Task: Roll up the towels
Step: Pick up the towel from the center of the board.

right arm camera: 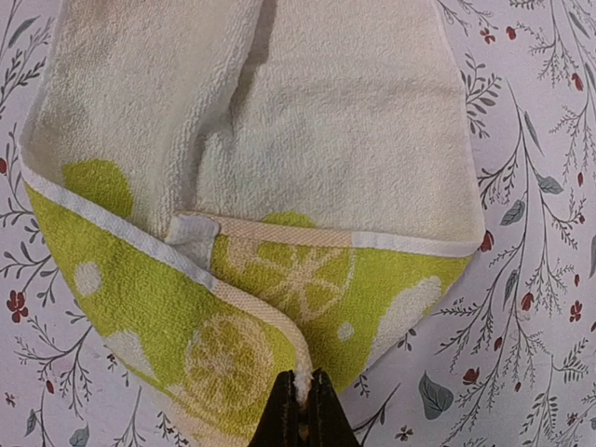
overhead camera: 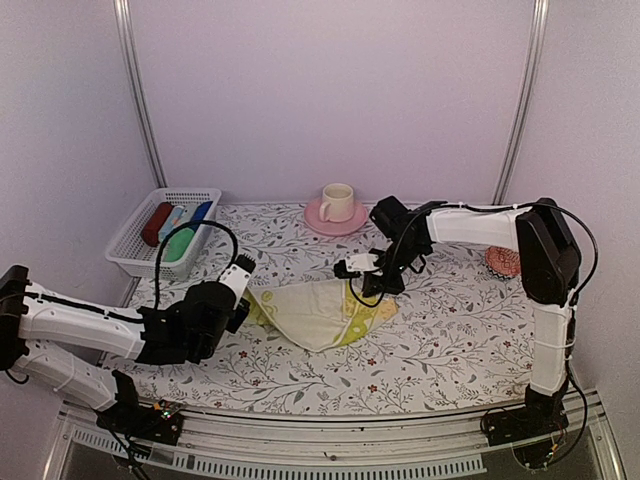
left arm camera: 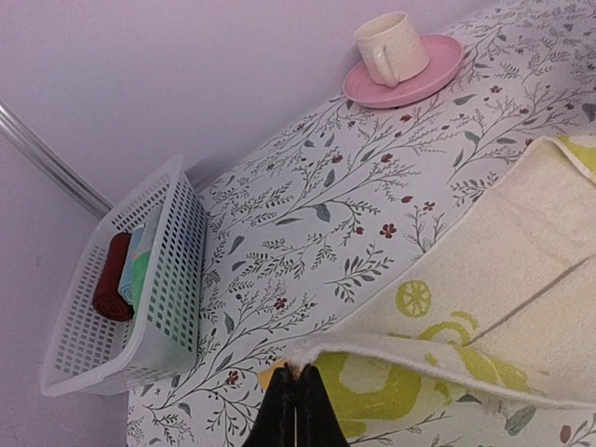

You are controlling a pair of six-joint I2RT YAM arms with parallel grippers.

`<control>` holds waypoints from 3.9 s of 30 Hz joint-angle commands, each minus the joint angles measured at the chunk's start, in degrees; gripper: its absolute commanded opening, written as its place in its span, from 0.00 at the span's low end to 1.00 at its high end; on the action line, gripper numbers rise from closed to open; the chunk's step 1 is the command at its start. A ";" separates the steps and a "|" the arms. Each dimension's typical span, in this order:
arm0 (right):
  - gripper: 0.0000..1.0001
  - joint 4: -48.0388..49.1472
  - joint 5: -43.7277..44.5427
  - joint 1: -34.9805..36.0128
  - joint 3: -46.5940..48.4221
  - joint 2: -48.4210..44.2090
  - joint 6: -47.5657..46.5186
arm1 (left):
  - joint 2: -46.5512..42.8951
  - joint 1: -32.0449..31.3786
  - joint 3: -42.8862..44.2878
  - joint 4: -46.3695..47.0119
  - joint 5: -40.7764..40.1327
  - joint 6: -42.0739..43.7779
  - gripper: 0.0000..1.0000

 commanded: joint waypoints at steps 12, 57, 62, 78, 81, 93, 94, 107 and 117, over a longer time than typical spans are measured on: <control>0.02 -2.95 0.60 -4.86 -2.58 -5.38 -0.18 | 4.40 -2.29 2.14 2.94 26.40 6.86 0.26; 0.02 4.69 23.51 -13.89 -21.56 -21.20 -6.91 | 39.82 20.40 47.27 -28.53 84.67 4.87 0.84; 0.02 5.24 23.70 -13.83 -21.75 -20.23 -6.27 | 47.72 20.48 53.63 -35.79 83.20 3.42 0.61; 0.02 6.05 23.70 -13.67 -22.02 -19.45 -5.71 | 49.19 20.04 50.92 -34.22 87.14 2.53 0.47; 0.02 6.14 23.62 -13.61 -22.02 -19.28 -5.67 | 50.13 19.85 51.36 -34.51 86.84 2.60 0.48; 0.02 6.28 23.34 -13.38 -22.11 -18.27 -5.53 | 51.51 19.12 52.63 -34.82 83.64 2.11 0.17; 0.02 6.30 23.40 -13.37 -22.11 -18.23 -5.49 | 51.17 19.08 52.57 -34.71 83.45 2.10 0.12; 0.02 7.06 26.00 -14.72 -17.86 -14.15 -0.38 | 31.27 18.23 37.70 -13.70 73.72 2.60 0.00; 0.02 7.38 26.11 -16.49 -16.30 -13.59 1.93 | 26.88 9.66 29.34 -16.63 70.55 2.17 0.00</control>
